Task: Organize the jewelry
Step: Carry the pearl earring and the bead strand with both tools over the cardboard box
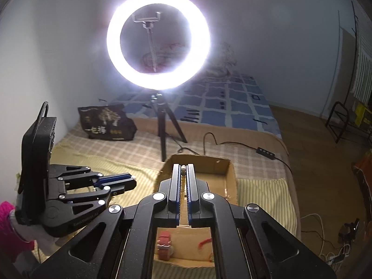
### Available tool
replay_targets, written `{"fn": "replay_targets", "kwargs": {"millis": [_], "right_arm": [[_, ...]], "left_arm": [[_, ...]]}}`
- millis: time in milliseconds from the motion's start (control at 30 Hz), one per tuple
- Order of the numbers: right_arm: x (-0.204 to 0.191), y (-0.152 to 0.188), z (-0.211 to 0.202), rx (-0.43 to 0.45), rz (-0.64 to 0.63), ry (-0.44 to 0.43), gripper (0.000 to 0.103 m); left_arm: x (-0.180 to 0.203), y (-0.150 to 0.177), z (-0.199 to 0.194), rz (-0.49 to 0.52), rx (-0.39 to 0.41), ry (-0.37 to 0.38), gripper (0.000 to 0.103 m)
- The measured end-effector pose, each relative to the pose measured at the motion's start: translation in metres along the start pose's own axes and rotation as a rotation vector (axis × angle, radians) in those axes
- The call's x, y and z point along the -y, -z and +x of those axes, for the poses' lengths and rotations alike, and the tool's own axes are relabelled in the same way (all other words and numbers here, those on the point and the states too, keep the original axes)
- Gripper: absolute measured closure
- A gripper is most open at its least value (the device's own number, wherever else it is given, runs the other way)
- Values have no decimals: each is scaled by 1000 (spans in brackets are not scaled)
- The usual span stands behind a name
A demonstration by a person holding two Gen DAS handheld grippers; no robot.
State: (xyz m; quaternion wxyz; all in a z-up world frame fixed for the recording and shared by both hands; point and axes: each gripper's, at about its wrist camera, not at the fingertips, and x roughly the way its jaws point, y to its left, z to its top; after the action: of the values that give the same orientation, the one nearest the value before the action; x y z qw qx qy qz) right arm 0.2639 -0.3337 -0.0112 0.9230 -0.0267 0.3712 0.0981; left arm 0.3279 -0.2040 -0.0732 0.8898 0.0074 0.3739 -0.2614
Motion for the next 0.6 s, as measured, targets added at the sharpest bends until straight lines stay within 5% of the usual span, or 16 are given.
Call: {"fn": "replay_targets", "kwargs": {"millis": [600], "right_arm": [[40, 63, 68, -162, 92, -6, 100]], "left_arm": [[8, 22, 75, 8, -142, -21, 98]]}}
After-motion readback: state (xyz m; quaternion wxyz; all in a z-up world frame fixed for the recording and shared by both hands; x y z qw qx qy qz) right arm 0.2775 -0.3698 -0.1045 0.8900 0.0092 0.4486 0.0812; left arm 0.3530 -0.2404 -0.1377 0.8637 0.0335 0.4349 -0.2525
